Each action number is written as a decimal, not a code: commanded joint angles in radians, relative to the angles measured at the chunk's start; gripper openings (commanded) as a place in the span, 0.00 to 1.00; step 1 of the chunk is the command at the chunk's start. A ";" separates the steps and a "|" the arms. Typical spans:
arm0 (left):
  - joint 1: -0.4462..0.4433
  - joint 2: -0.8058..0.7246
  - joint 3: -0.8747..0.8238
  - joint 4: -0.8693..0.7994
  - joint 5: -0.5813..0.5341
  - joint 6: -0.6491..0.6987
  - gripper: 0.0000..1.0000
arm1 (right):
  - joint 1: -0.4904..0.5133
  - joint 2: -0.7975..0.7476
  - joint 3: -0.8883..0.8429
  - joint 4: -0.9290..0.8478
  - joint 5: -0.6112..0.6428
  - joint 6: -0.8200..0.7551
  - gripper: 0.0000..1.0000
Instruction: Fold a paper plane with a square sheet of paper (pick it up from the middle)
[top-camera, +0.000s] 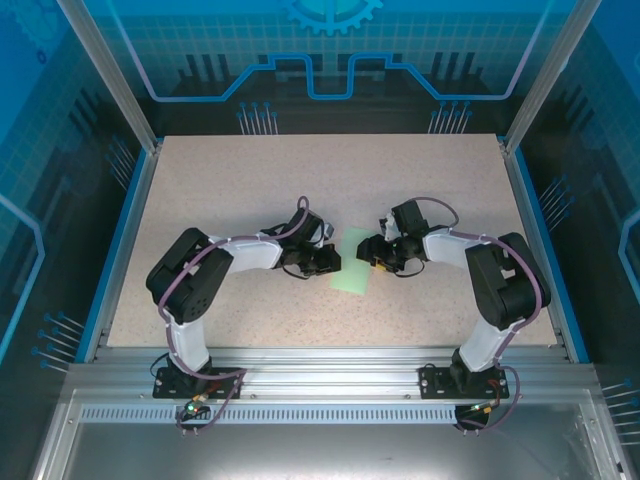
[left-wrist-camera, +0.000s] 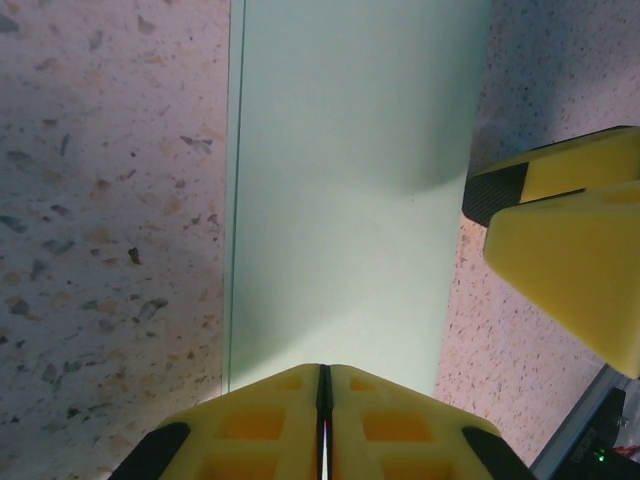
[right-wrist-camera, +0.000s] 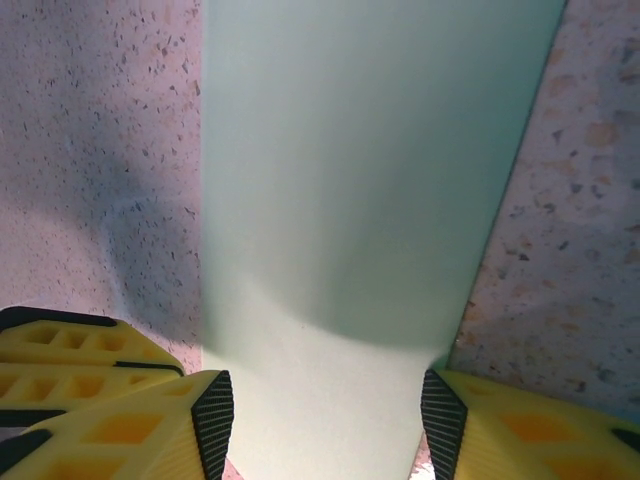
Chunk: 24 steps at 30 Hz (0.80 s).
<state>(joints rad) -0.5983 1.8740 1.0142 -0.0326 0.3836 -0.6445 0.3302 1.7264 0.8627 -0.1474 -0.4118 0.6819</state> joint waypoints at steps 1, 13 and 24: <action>-0.008 0.023 0.029 -0.020 0.021 0.026 0.12 | -0.013 -0.022 -0.010 -0.004 0.018 0.014 0.56; -0.008 0.050 0.024 -0.027 0.008 0.027 0.09 | -0.015 0.013 -0.025 0.025 -0.001 0.054 0.56; -0.008 0.048 0.019 -0.033 0.001 0.026 0.09 | -0.014 0.003 -0.046 0.097 -0.087 0.087 0.50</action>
<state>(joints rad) -0.5995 1.9049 1.0195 -0.0448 0.3828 -0.6445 0.3244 1.7283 0.8299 -0.0868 -0.4549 0.7464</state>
